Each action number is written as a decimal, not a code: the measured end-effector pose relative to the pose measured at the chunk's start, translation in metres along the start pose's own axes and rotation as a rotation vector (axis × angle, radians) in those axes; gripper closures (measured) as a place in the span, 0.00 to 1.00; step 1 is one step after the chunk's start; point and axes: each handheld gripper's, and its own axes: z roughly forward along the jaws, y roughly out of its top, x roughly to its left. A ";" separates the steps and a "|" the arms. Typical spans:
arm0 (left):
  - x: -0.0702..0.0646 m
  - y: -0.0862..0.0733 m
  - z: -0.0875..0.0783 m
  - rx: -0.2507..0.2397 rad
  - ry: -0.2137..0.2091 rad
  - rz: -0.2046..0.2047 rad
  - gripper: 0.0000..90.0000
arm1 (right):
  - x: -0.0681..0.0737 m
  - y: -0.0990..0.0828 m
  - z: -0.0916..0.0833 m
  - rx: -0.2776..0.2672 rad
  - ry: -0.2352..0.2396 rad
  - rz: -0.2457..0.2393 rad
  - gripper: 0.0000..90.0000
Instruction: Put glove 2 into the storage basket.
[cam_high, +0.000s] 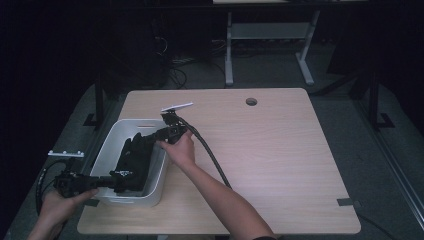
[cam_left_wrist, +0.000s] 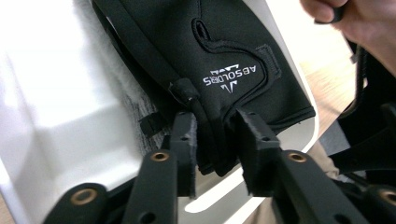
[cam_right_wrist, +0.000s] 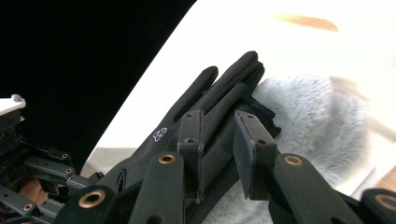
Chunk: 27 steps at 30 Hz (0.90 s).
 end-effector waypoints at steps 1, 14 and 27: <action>0.000 0.001 -0.001 0.000 0.002 0.002 0.73 | 0.000 0.000 -0.001 0.000 0.000 -0.001 0.80; 0.002 0.007 -0.016 -0.063 0.019 -0.013 0.67 | -0.001 0.003 -0.017 -0.029 0.015 0.002 0.76; -0.018 0.026 -0.014 -0.105 0.001 0.004 0.59 | -0.004 0.005 -0.042 -0.066 0.061 0.009 0.65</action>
